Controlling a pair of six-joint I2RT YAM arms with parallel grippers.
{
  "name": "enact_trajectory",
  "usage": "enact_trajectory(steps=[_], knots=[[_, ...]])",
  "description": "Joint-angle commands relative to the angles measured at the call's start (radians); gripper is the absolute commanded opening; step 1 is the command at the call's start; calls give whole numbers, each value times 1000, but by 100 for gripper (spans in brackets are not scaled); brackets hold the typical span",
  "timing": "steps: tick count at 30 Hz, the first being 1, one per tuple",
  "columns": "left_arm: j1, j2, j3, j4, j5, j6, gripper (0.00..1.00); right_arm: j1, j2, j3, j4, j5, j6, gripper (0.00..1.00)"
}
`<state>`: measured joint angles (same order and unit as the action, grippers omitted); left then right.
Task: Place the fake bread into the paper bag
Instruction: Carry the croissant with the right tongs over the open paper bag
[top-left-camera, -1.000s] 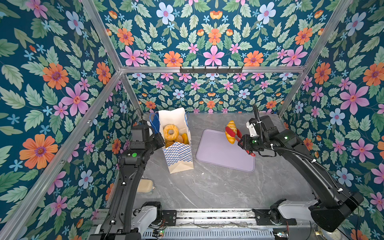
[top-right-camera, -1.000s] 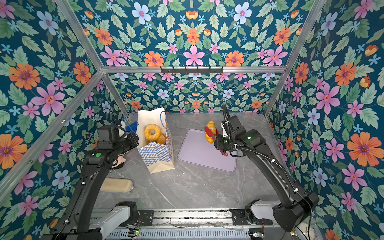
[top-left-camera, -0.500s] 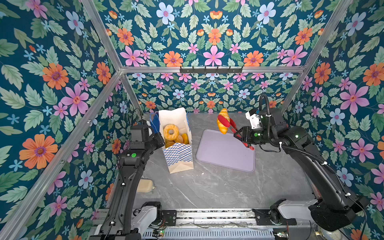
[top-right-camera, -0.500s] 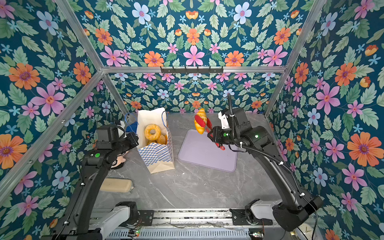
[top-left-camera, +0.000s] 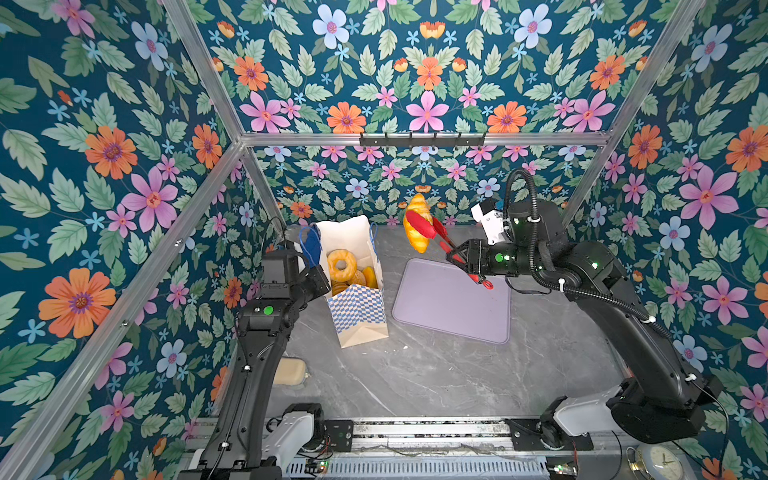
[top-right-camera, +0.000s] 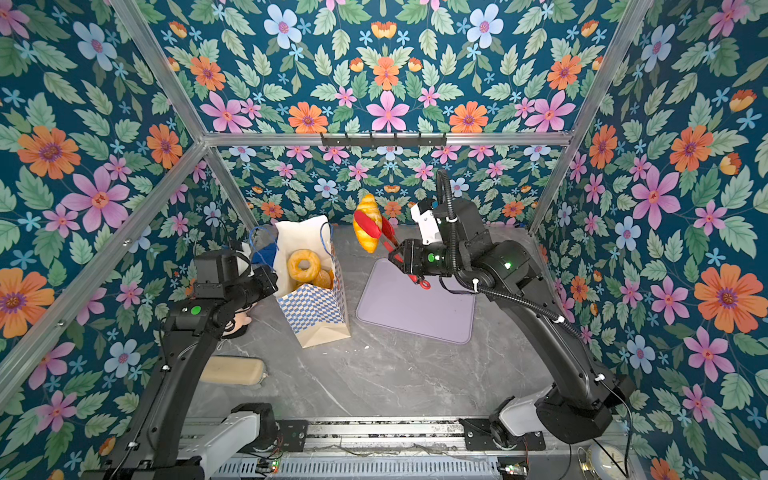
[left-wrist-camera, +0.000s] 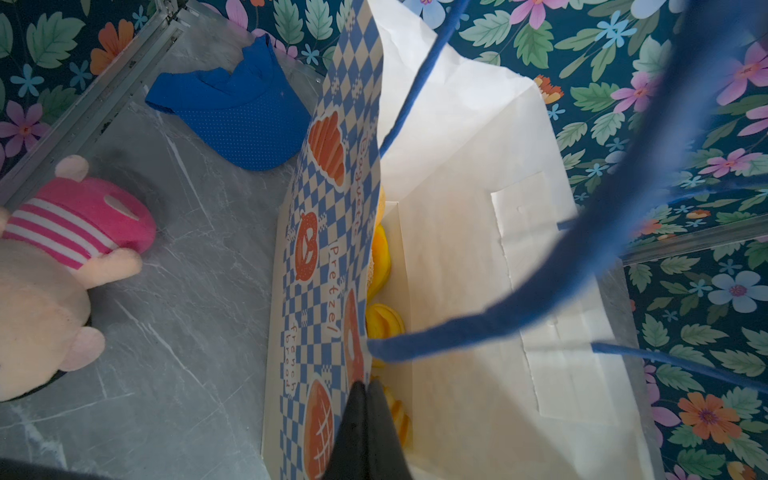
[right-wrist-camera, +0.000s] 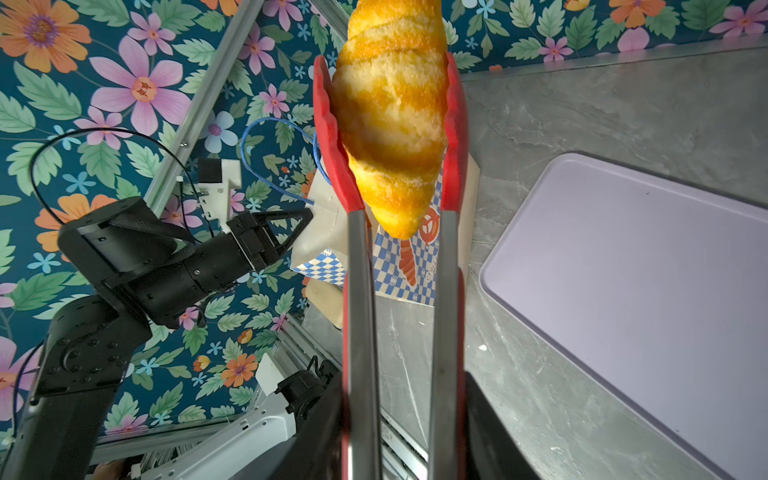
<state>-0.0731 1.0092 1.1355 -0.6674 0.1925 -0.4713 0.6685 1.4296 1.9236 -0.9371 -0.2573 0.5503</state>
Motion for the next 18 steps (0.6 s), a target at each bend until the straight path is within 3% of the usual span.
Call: enact_trajectory(steps=[1, 18], knots=[[-1, -2, -2, 8, -2, -1, 0, 32, 36, 56, 55, -9, 1, 40], [-1, -22, -17, 5, -7, -6, 0, 177, 361, 450, -63, 72, -59, 39]])
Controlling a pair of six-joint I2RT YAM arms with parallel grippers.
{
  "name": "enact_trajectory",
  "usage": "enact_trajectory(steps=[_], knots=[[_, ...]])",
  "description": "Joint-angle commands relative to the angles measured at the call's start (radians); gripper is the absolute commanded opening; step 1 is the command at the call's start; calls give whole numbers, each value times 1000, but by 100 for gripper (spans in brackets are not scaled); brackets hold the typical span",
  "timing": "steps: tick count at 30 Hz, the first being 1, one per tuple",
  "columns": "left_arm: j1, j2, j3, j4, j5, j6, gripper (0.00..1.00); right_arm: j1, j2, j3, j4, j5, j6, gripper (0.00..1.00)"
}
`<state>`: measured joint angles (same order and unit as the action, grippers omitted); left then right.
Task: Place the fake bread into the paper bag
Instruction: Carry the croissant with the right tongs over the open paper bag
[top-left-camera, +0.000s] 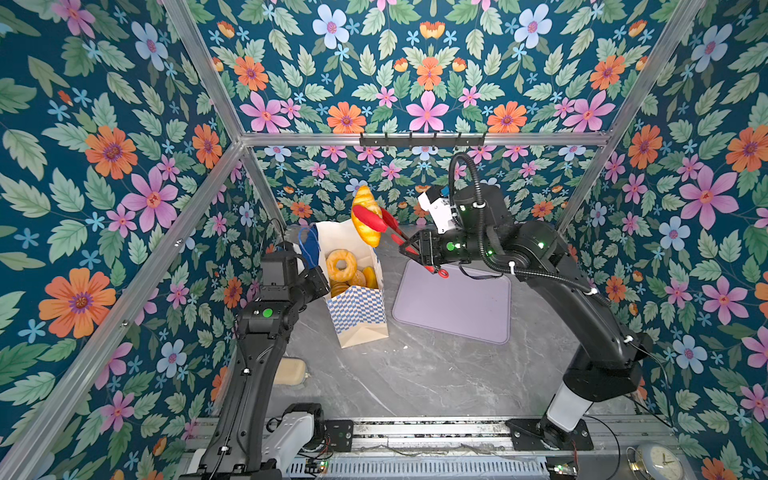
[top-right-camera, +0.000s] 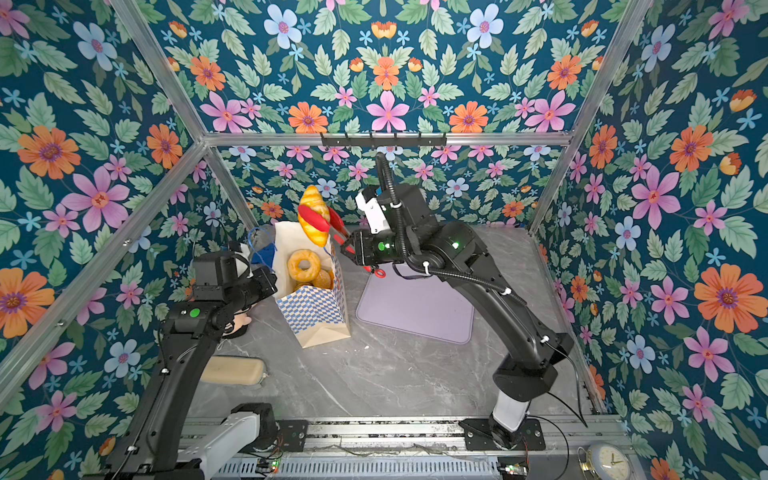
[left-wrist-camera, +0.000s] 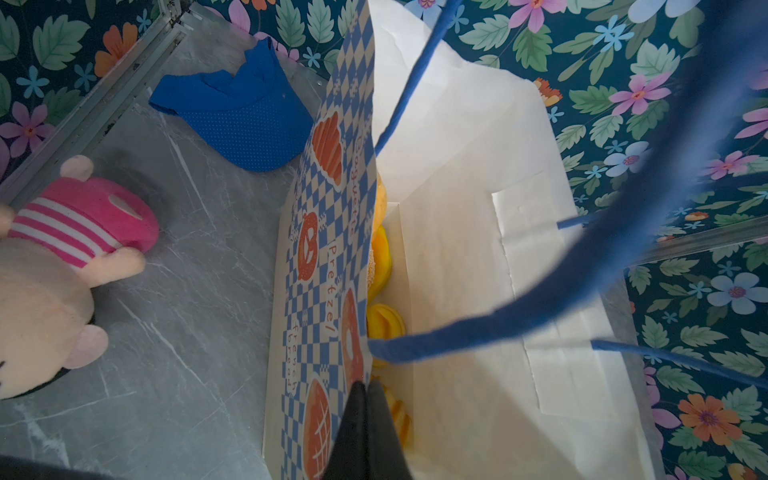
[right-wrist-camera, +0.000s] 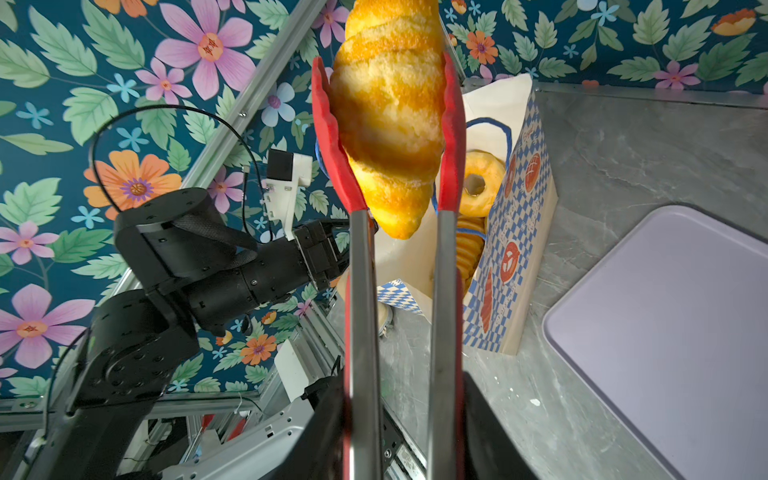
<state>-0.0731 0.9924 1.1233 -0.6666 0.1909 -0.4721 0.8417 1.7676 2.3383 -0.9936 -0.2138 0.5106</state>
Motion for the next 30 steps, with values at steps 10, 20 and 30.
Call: enact_trajectory(steps=[10, 20, 30], knots=[[-1, -6, -6, 4, -10, -5, 0, 8, 143, 157, -78, 72, -30, 38], [-1, -3, -5, 4, -10, -5, 0, 9, 188, 166, -109, 119, -49, 38], [-1, -3, -7, 2, -13, -5, 0, 9, 220, 172, -131, 157, -66, 38]])
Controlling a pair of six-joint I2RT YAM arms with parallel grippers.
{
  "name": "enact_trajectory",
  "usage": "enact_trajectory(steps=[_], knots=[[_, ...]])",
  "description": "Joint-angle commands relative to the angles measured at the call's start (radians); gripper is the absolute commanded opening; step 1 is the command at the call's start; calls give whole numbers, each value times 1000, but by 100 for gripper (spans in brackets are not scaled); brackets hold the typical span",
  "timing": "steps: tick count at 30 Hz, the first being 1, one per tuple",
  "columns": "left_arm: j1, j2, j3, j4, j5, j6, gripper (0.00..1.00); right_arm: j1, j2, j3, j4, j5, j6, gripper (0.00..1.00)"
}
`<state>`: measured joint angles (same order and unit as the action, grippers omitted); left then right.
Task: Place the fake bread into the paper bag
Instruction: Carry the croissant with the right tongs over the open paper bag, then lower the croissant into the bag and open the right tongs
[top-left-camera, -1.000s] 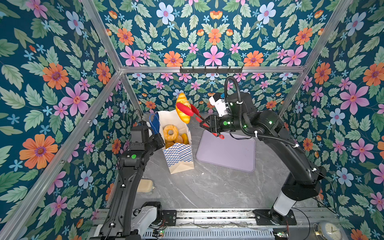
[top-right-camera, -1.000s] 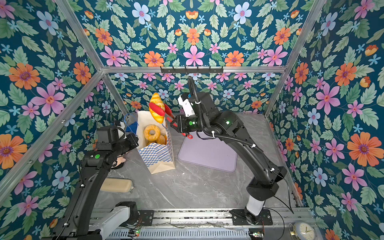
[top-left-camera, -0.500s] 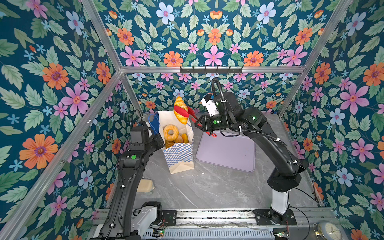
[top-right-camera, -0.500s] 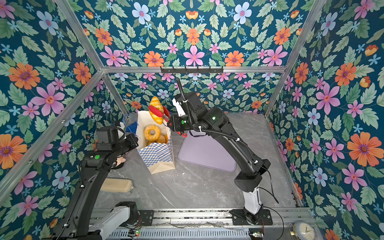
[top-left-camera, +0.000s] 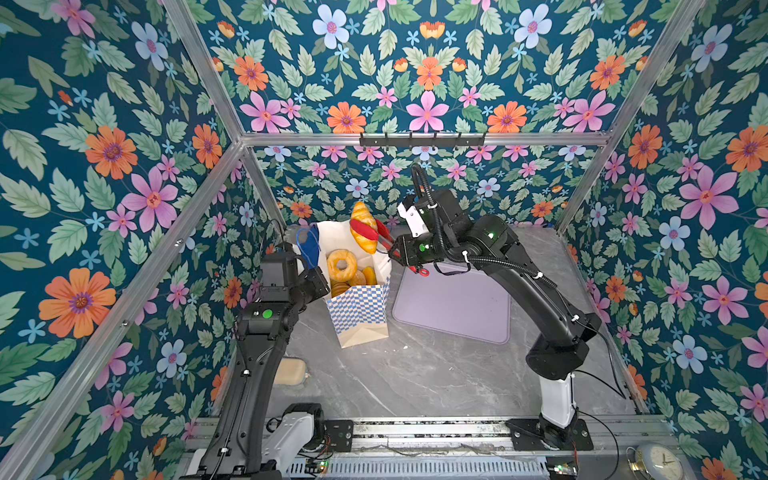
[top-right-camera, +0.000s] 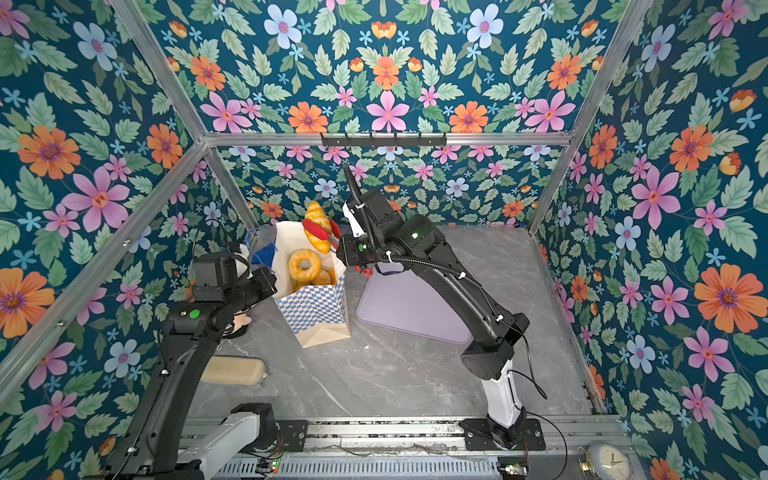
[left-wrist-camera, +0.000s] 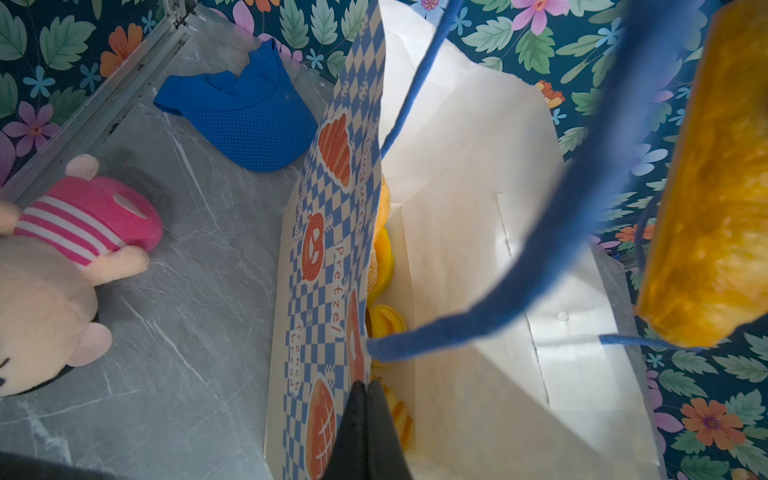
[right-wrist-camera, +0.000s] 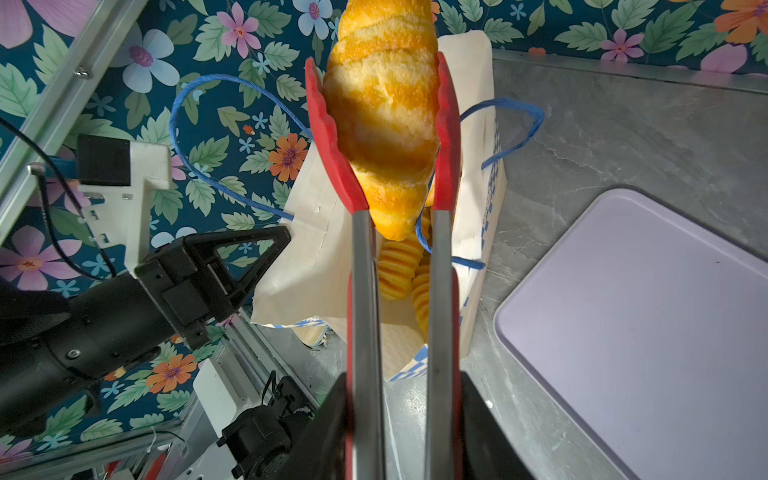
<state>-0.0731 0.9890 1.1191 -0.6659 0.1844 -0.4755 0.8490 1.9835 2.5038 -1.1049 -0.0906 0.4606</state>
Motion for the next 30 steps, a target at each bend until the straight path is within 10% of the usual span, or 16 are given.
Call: enact_trajectory(steps=[1, 30], knots=[[-1, 0, -2, 2, -6, -2, 0, 0, 5, 6, -22, 37, -18, 38], [-1, -6, -16, 3, -7, 0, 0, 21, 73, 39, -73, 17, -43, 40]])
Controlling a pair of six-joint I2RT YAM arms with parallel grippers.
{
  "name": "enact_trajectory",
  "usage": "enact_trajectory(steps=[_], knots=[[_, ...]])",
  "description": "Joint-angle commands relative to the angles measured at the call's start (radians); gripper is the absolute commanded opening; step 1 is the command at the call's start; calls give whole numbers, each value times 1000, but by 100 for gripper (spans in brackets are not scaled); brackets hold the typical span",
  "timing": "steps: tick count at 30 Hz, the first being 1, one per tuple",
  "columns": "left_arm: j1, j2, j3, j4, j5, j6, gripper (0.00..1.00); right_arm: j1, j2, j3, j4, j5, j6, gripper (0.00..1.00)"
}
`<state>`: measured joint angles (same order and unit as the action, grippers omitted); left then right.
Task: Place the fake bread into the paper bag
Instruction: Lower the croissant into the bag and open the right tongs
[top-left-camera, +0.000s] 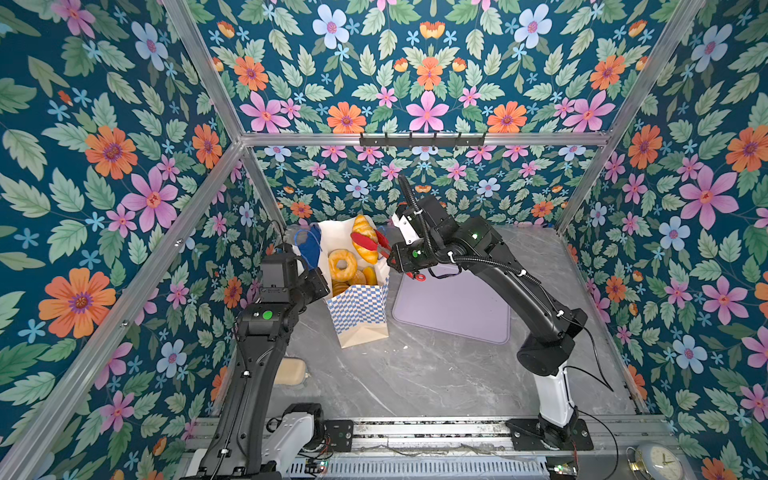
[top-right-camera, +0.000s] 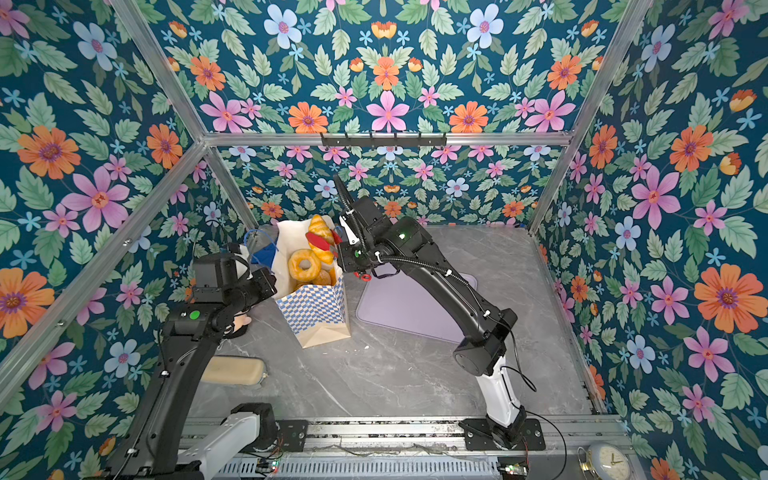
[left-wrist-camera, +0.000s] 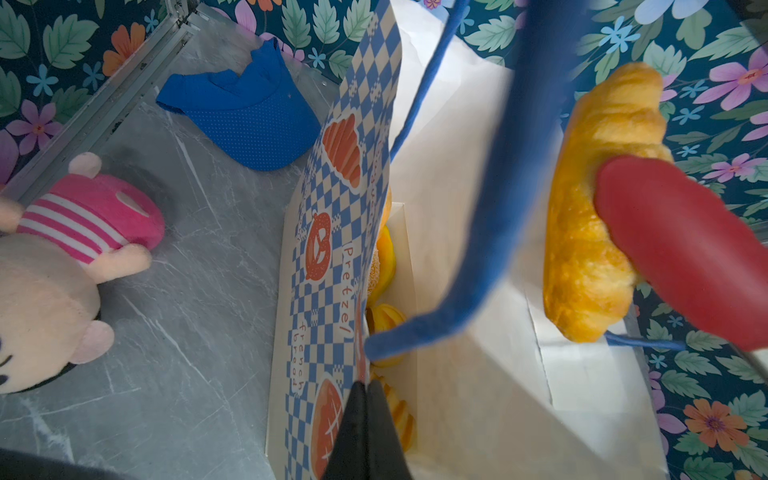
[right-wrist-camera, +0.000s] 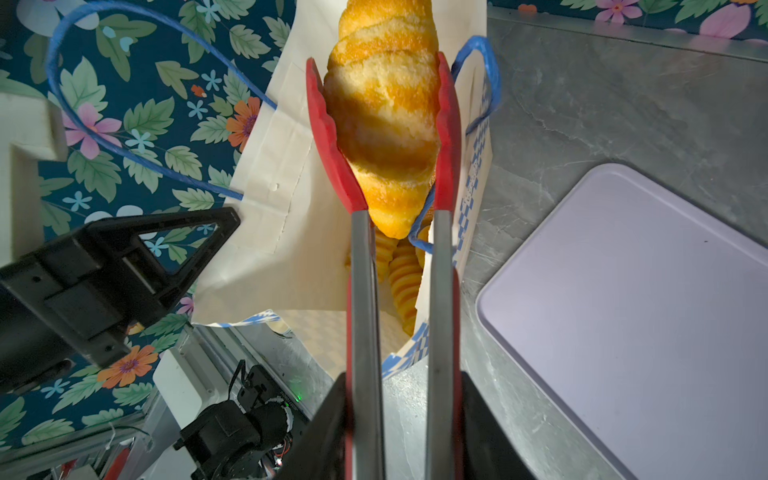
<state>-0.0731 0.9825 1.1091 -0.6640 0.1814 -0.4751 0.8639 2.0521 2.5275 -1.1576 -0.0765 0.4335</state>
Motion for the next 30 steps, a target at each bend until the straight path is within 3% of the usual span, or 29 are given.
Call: enact_trajectory(steps=[1, 30], knots=[[-1, 2, -6, 1, -4, -1, 0, 7, 10, 22, -25, 3, -16, 40], [-1, 2, 2, 0, -5, -1, 1, 17, -17, 36, -18, -64, -4, 51]])
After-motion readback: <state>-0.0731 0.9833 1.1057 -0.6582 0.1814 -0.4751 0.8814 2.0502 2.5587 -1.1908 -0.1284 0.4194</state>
